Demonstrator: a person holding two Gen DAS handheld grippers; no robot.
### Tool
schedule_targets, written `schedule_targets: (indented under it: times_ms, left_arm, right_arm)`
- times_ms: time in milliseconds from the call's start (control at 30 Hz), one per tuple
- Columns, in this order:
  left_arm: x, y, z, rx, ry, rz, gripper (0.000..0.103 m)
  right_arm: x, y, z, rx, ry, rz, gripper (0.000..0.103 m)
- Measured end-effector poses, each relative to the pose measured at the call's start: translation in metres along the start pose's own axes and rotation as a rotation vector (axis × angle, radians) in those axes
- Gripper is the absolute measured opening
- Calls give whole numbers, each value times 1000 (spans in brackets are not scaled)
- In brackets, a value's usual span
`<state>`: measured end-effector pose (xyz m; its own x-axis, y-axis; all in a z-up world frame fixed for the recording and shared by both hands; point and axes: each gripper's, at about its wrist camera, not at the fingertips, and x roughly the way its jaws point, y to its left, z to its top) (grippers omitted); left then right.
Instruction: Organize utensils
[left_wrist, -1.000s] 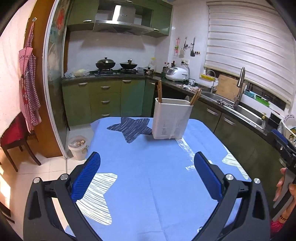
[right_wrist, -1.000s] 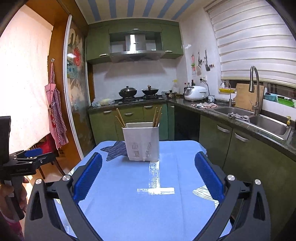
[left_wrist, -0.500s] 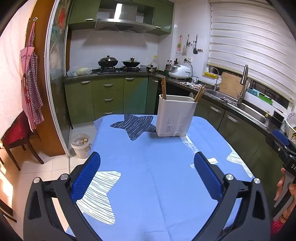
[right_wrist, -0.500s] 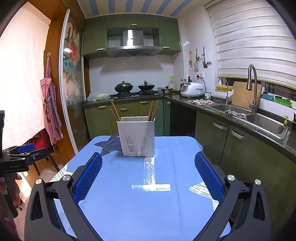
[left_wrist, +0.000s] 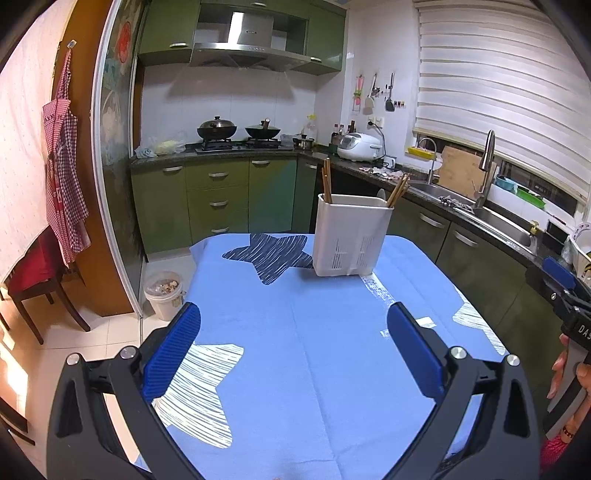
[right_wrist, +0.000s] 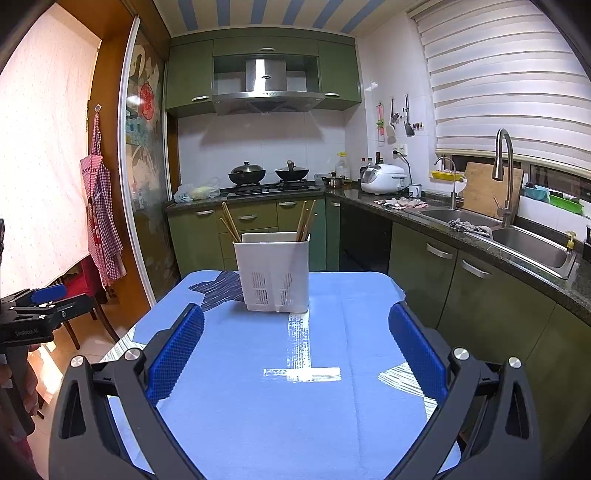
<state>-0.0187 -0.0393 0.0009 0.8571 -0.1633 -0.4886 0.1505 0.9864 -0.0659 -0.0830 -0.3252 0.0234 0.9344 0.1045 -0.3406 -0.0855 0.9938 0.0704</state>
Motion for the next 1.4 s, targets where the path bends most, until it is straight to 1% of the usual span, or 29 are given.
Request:
schedule_targets:
  times_ms: [367, 600, 1133, 1400]
  left_arm:
    - [-2, 1, 0, -5, 5, 0, 96]
    - [-1, 0, 2, -7, 11, 17, 96]
    - [1, 2, 3, -23, 28, 2, 96]
    - [4, 3, 3, -27, 37, 32, 96]
  right_arm:
    - [0, 4, -1, 2, 5, 6, 99]
    - [0, 4, -1, 3, 5, 7, 99]
    - [3, 7, -4, 4, 10, 12, 99]
    - [4, 7, -4, 5, 12, 10, 99]
